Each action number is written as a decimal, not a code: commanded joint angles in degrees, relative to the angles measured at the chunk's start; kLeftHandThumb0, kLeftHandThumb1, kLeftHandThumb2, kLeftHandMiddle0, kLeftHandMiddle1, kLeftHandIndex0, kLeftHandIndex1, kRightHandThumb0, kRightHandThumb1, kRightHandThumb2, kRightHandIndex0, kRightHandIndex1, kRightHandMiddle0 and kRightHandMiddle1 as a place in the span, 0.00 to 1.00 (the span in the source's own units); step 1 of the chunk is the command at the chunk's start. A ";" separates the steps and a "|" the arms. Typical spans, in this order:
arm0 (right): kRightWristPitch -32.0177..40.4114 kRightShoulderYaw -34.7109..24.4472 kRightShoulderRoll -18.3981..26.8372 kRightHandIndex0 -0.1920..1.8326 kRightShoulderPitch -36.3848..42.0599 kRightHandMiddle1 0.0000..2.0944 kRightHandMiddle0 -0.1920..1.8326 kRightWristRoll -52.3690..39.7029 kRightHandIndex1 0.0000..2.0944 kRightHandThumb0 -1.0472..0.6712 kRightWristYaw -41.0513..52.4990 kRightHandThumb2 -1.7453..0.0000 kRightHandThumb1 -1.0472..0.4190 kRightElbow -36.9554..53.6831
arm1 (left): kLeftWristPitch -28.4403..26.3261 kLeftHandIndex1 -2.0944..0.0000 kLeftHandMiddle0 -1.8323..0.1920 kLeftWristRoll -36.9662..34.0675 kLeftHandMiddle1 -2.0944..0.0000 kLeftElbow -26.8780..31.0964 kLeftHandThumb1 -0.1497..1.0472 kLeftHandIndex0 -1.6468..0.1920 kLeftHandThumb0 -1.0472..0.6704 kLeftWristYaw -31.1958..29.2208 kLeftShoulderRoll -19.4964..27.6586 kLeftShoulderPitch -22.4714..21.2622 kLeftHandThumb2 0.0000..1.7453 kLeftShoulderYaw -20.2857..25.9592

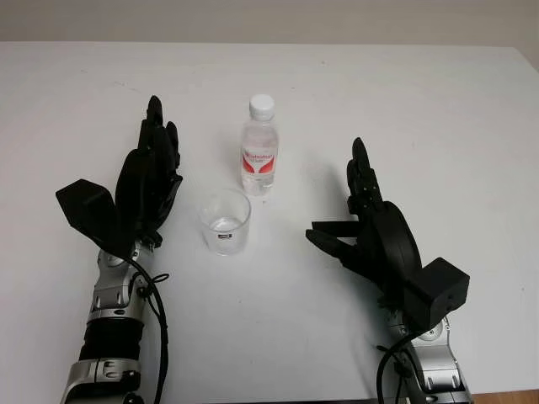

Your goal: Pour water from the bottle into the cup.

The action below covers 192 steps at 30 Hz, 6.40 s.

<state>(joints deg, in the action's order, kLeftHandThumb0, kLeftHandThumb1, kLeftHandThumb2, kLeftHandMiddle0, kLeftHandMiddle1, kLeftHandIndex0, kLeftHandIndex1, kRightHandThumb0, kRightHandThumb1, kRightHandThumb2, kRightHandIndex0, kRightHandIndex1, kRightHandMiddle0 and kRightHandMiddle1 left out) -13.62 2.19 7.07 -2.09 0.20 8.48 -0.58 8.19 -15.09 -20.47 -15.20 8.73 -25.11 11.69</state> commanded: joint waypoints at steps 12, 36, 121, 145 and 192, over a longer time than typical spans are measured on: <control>2.29 -0.47 0.05 0.00 -1.16 0.00 0.00 -2.11 0.00 0.07 1.60 0.97 0.12 -0.54 | 0.04 1.00 1.00 -0.17 0.99 -0.32 1.00 1.00 0.13 -0.02 -0.44 0.46 0.39 0.17; -4.64 -0.30 1.42 0.00 -42.81 0.00 0.00 4.26 0.00 0.00 1.00 0.97 0.10 -40.54 | 0.26 1.00 1.00 0.46 0.98 2.10 1.00 1.00 0.13 1.51 -0.79 2.03 0.39 -0.23; -19.43 24.66 18.42 0.74 -58.08 1.00 0.57 50.16 1.00 0.34 -46.74 0.87 0.00 -56.91 | 0.97 0.99 1.00 1.47 0.97 2.64 1.00 1.00 0.13 3.38 -1.72 1.46 0.39 -1.13; -18.62 33.30 19.37 0.70 -60.81 1.00 0.50 62.55 1.00 0.30 -59.32 0.85 0.00 -49.86 | 1.14 1.00 1.00 1.48 0.98 2.03 1.00 1.00 0.13 3.86 -2.36 1.31 0.39 -1.24; -13.98 38.35 20.22 0.67 -62.81 1.00 0.39 65.92 1.00 0.30 -71.47 0.85 0.00 -48.10 | 3.51 1.00 1.00 1.14 0.98 -1.03 1.00 1.00 0.13 3.63 -2.57 0.67 0.39 -0.89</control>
<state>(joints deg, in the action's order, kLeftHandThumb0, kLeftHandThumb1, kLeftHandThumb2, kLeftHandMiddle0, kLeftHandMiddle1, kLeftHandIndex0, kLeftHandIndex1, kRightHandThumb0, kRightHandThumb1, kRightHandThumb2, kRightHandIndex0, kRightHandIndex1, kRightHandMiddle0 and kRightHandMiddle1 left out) -26.02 43.05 27.69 -65.63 69.30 -64.07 -48.62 11.05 -13.72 -21.23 -11.32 6.28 -24.03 10.56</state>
